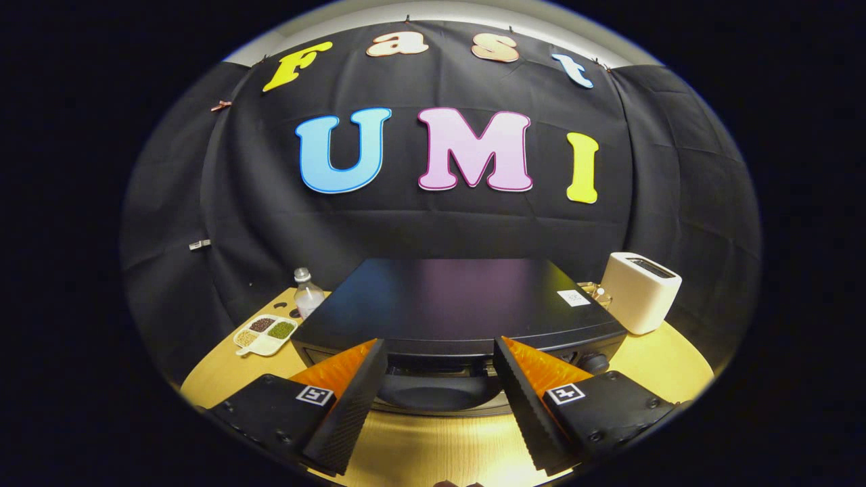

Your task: Open the toaster oven, put the food inside, and close the toaster oven door.

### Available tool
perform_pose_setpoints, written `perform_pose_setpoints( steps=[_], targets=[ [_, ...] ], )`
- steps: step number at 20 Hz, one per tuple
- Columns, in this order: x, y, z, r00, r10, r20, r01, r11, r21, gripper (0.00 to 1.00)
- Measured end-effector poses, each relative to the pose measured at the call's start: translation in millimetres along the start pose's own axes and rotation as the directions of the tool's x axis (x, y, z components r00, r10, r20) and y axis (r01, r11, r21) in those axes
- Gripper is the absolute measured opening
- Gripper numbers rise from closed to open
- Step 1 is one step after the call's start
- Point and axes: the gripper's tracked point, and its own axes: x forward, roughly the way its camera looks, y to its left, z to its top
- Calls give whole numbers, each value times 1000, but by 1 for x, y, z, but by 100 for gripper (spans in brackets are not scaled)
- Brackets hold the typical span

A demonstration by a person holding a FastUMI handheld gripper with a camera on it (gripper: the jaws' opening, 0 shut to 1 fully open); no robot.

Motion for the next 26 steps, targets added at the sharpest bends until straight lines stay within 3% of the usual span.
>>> perform_pose_setpoints(
  steps=[12, 26],
  targets=[
    [-19, -7, -22, 1000, -24, 2, 24, 1000, 12, 98],
    [-84, -7, -102, 993, 31, -115, -32, 999, -8, 96]
  ],
)
